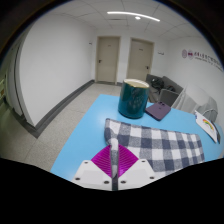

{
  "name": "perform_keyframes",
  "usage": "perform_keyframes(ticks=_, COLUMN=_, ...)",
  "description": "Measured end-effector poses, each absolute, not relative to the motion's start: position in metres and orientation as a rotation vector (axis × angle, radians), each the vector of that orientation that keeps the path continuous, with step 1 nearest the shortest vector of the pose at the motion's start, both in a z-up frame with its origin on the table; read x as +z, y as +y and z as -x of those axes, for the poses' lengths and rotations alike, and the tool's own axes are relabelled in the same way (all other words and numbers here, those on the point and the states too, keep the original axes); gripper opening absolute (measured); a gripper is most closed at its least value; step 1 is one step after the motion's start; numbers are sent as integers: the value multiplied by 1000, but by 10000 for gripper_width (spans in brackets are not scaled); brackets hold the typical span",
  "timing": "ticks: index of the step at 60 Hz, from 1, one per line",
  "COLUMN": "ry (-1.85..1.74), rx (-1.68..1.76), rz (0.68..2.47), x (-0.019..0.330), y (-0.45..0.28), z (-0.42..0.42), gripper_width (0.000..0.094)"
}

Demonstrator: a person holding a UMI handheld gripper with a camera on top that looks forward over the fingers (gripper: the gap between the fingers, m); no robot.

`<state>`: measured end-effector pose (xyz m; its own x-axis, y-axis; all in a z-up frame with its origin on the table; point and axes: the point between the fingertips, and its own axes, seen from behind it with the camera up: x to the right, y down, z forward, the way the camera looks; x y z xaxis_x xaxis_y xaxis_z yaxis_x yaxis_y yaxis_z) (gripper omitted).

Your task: Fold towel

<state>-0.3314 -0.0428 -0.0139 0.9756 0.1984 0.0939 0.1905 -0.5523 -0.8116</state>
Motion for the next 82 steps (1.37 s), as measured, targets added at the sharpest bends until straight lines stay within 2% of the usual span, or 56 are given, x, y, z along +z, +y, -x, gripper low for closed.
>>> perform_keyframes(ticks=12, ry=-240, rx=65, rz=2178, x=-4, y=-41, z=334, gripper_width=14)
perform_keyframes(ticks=18, ry=-195, rx=161, rz=2125, x=43, y=-34, z=322, gripper_width=12)
perform_keyframes(ticks=23, ry=-140, rx=140, rz=2056, x=88, y=-24, z=282, gripper_width=16)
perform_keyframes(ticks=27, ry=-115, rx=125, rz=2025, x=109, y=-23, z=238, gripper_width=21)
perform_keyframes(ticks=32, ry=-62, rx=48, rz=2045, x=99, y=-22, z=168, gripper_width=28)
perform_keyframes(ticks=38, ry=42, rx=-88, rz=2157, x=53, y=-33, z=88, gripper_width=30)
perform_keyframes(ticks=45, ry=131, rx=-110, rz=2259, x=8, y=-43, z=44, gripper_width=55)
perform_keyframes(ticks=49, ry=166, rx=-70, rz=2245, x=2, y=-42, z=42, gripper_width=117)
perform_keyframes(ticks=50, ry=170, rx=-66, rz=2240, x=4, y=-42, z=42, gripper_width=211)
perform_keyframes(ticks=53, ry=194, rx=-103, rz=2233, x=10, y=-46, z=34, gripper_width=408)
perform_keyframes(ticks=54, ry=194, rx=-119, rz=2227, x=14, y=-48, z=31, gripper_width=510)
perform_keyframes(ticks=55, ry=187, rx=-131, rz=2218, x=19, y=-50, z=29, gripper_width=528)
perform_keyframes(ticks=57, ry=177, rx=-152, rz=2190, x=30, y=-54, z=26, gripper_width=774)
perform_keyframes(ticks=59, ry=171, rx=-158, rz=2166, x=43, y=-61, z=28, gripper_width=839)
perform_keyframes(ticks=69, ry=182, rx=-90, rz=2134, x=94, y=-132, z=63, gripper_width=828)
perform_keyframes(ticks=82, ry=205, rx=67, rz=2148, x=134, y=-252, z=124, gripper_width=839)
